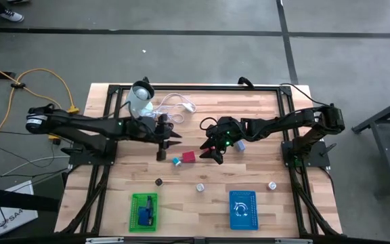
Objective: Pick & Place Office items
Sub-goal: Put the white charger adapter into the blue bin
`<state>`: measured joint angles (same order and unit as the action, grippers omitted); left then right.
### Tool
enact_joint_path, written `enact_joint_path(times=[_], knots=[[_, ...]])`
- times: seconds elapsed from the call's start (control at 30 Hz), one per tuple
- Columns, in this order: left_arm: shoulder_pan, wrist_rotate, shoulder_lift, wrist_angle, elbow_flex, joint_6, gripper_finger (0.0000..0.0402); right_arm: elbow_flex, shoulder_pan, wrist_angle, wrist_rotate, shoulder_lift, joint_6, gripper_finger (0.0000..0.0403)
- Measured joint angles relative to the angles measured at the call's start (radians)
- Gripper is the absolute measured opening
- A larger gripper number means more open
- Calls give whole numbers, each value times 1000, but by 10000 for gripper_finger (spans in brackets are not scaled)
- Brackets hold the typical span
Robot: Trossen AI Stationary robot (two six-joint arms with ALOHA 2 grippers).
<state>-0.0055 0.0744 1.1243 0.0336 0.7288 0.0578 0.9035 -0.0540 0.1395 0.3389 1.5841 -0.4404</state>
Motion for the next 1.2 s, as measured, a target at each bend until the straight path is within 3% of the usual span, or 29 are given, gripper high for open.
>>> enact_joint_path(times=[0.4, 0.97, 1.2], knots=[[63, -24, -28, 49, 0, -2, 98, 0, 0, 0, 0, 0, 0, 231], [64, -25, -28, 38, 0, -5, 98, 0, 0, 1, -1, 0, 0, 231], [64, -24, -28, 37, 0, -5, 98, 0, 0, 7, -61, 0, 0, 231]])
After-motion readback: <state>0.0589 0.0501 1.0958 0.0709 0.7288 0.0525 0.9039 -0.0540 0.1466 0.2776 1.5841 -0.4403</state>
